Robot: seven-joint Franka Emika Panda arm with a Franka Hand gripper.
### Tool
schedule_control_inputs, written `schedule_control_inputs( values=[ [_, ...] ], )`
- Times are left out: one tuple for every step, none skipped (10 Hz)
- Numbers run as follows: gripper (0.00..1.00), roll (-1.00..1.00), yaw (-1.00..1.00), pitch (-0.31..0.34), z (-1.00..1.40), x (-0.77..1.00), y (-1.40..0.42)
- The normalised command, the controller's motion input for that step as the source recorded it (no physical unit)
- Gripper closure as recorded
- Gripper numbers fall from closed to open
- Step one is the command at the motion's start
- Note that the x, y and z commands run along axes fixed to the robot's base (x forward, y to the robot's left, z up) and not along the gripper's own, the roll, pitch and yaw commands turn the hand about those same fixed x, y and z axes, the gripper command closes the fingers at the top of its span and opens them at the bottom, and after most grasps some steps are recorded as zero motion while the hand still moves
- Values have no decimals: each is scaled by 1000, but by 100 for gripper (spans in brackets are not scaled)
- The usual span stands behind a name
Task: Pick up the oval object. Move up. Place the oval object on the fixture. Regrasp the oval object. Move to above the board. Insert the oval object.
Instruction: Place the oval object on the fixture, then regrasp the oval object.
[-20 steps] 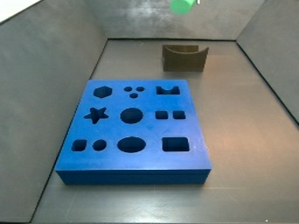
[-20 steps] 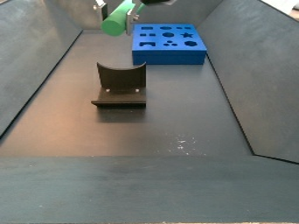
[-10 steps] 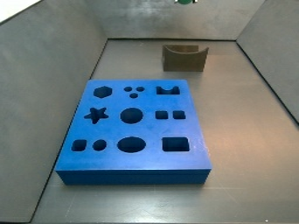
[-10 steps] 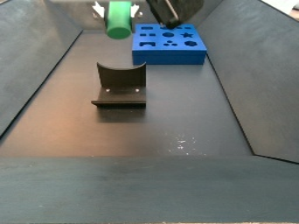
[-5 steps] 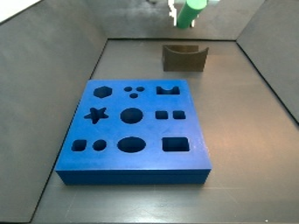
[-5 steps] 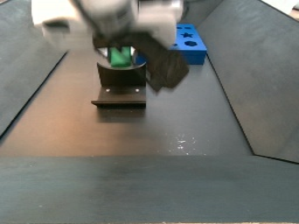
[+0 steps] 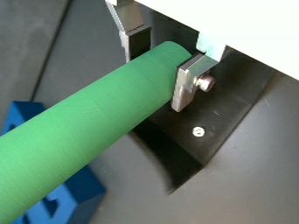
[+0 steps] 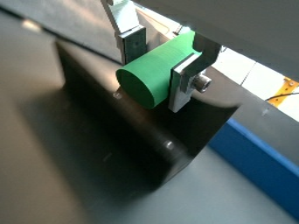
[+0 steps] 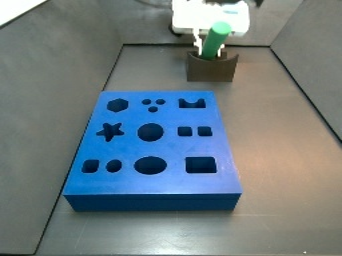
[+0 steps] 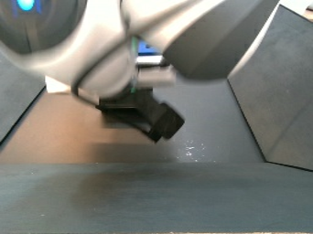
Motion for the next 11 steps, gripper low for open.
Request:
schedule_control_inputs(
  values=[
    [100, -198, -126, -8, -411, 99, 63],
    [100, -177, -111, -24, -211, 90, 57],
    [0, 0, 0, 0, 0, 0, 0],
    [0, 99, 3, -36, 1000, 0, 0],
    [0, 100, 10, -31, 1000, -9, 1],
    [0, 100, 18, -21, 1000, -24, 0],
    [0, 95, 32, -4, 1000, -35, -4],
    [0, 89, 37, 15, 1000, -38, -3],
    [0, 77, 36, 45, 938, -42, -2],
    [0, 71, 33, 59, 820, -41, -1],
    [0, 61, 16, 88, 533, -34, 2]
  ],
)
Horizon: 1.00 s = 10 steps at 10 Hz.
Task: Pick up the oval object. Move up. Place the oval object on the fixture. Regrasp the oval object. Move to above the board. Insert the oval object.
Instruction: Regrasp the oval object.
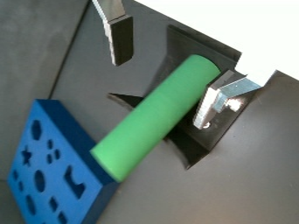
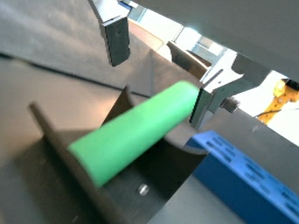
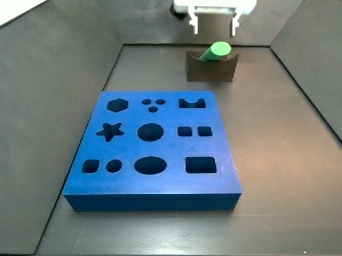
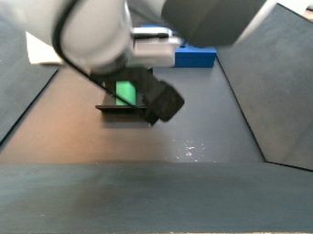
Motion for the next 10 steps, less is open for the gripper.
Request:
schedule_control_inputs(
  values=[
    [0, 60, 8, 98, 416, -31, 3],
    [0, 67, -12, 108, 180, -26, 3],
    [0, 2, -4, -22, 0, -1000, 0],
    [0, -11, -25, -64, 2, -1000, 6],
    [0, 0, -29, -80, 18, -1000, 2],
    [0, 20, -18, -98, 19, -1000, -5],
    [0, 35, -3, -110, 18, -1000, -4],
    [0, 55, 15, -123, 19, -1000, -11],
    [0, 64, 25, -129, 21, -1000, -14],
    [0, 87, 48, -140, 20, -1000, -23]
  ],
)
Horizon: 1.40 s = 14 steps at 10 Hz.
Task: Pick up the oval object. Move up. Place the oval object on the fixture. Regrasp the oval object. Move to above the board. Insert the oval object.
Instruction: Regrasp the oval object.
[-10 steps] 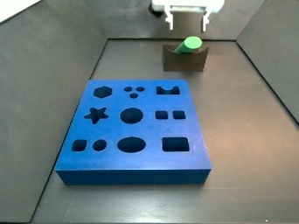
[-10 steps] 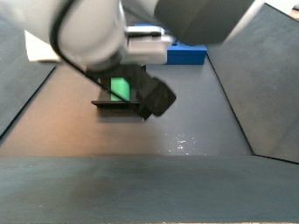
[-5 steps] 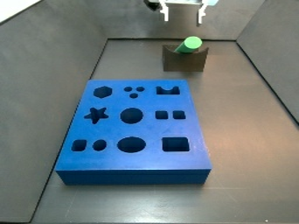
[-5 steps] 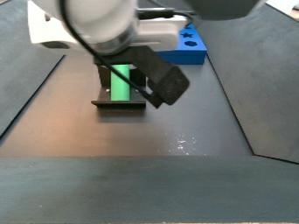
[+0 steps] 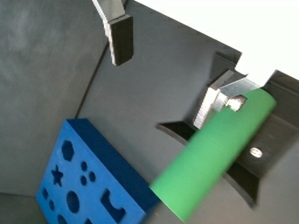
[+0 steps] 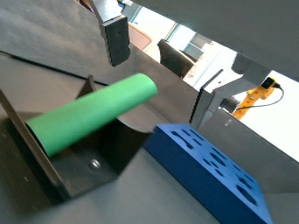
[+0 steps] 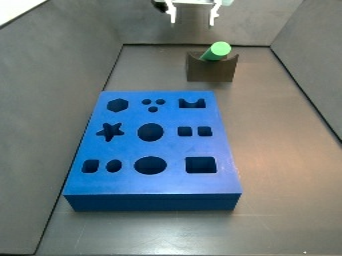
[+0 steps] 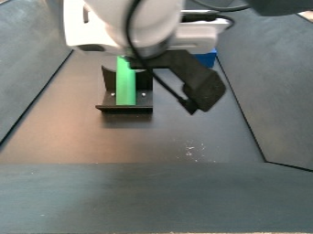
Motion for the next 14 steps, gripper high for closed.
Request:
schedule_control_inputs(
  values=[
    [0, 94, 54, -142, 19, -983, -27],
    [0, 103, 66, -142, 17, -855, -32],
    [0, 1000, -921, -16, -220, -409, -1000],
    [0, 1000, -916, -19, -217, -330, -1000],
    [0, 1000, -912, -43, -162, -238, -1000],
    [0, 1000, -913, -78, -136, -164, -1000],
    [0, 1000, -912, -101, -123, -146, -1000],
    [0, 1000, -912, -116, -101, -143, -1000],
    [0, 1000, -909, -154, -34, -98, -670],
    [0, 1000, -908, -168, -11, -79, -534],
    [0, 1000, -906, -193, 0, -59, -255],
    [0, 1000, -910, -209, 1, -49, -66],
    [0, 1000, -919, -228, 0, -36, -30],
    [0, 1000, -919, -236, -1, -37, -37]
  ],
)
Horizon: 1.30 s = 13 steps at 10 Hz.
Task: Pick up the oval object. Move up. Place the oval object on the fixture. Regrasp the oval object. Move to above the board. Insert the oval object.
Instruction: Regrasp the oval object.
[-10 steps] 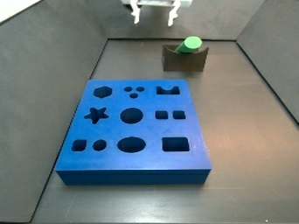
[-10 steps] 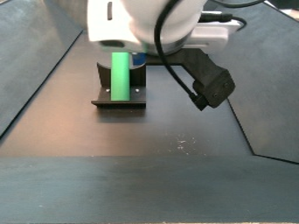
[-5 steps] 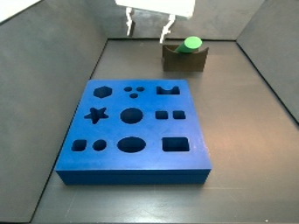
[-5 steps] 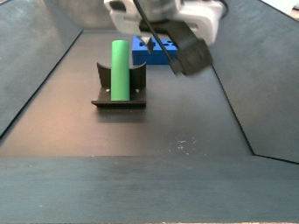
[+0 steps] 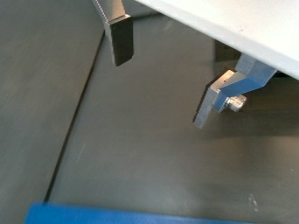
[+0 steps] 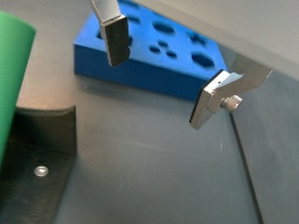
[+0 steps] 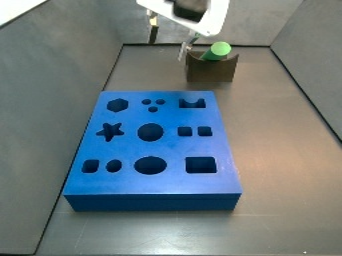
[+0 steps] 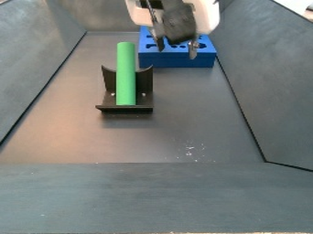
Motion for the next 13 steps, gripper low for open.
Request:
schedule_control_inputs(
  values=[
    [0, 1000, -919, -250, 4, -46, -29],
    [0, 1000, -925, -256, 4, -47, -17],
    [0, 1000, -931, -259, -2, -48, -16],
    [0, 1000, -937, -253, -2, -46, -14],
    [0, 1000, -950, -241, -7, -47, -14],
    [0, 1000, -959, -230, -14, -46, -9],
    [0, 1000, -983, -186, -13, -45, -3],
    [0, 997, -1000, -133, -2, -44, -5],
    [0, 982, -1000, -23, 4, -39, -11],
    [0, 972, -1000, 48, 2, -33, -11],
    [0, 966, -1000, 238, -14, -22, -11],
    [0, 892, -916, 415, -32, -8, -13],
    [0, 693, -684, 548, -46, 12, -11]
  ],
)
